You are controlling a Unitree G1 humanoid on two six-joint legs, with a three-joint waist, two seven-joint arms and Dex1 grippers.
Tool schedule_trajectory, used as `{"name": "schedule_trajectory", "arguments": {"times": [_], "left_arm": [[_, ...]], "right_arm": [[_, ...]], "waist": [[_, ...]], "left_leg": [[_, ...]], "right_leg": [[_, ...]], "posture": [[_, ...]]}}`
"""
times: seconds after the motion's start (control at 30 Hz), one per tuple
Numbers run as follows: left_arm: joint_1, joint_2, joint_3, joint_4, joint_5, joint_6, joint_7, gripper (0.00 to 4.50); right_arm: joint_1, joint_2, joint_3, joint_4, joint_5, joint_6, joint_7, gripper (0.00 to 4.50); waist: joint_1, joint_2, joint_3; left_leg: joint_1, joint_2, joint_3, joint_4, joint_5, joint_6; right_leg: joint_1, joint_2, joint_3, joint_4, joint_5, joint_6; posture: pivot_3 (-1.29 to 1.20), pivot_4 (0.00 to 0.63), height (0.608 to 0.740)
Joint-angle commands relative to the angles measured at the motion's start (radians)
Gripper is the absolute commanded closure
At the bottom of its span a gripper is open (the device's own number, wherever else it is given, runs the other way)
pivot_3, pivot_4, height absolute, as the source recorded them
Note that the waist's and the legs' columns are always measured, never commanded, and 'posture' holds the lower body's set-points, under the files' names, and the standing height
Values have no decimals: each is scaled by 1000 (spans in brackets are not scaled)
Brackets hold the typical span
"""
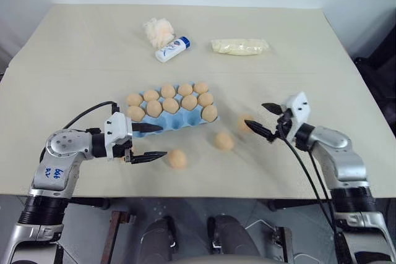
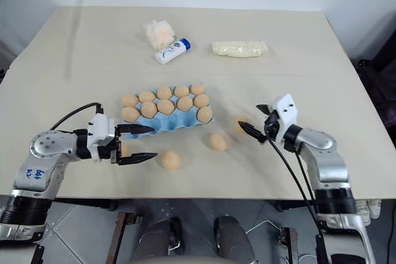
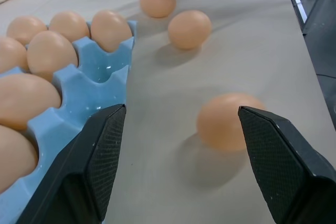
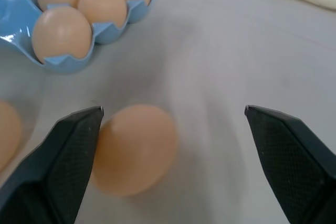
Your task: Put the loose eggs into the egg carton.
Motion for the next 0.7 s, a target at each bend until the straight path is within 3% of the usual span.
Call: {"name": "schedule_trajectory", "arguments": {"times": [0.03,0.13,0.3,0.53,0.7], "left_arm": [[15,13,44,-45,-18,5,18,866],[21,17,64,-42,-21,8,30,820],[24,19,102,-25,-21,11,53,820],[80,51,184,9,-25,11,64,820],[117,65,219,35,-16,3,68,820]], "right_arm": [[-19,3,12,74,-38,-36,-1,0],[-18,11,7,69,-28,-56,13,596],[-20,14,3,6,-11,-45,20,2251],[-119,80,55,-167,34,93,8,2251],[-210,172,136,-172,4,152,-16,2251]], "waist": [[3,0,0],[3,0,0],[-2,0,0],[-13,0,0],[-7,0,0]], "left_leg": [[0,0,0,0,0,0],[0,0,0,0,0,0],[0,0,0,0,0,0],[0,1,0,0,0,-1],[0,1,0,-1,0,-1]], "right_leg": [[0,0,0,0,0,0],[0,0,0,0,-1,1],[0,0,0,1,-1,1],[-1,1,1,3,-1,1],[-1,0,0,2,-1,0]], "posture": [[0,150,740],[0,150,740],[0,150,740],[0,150,740],[0,150,740]]}}
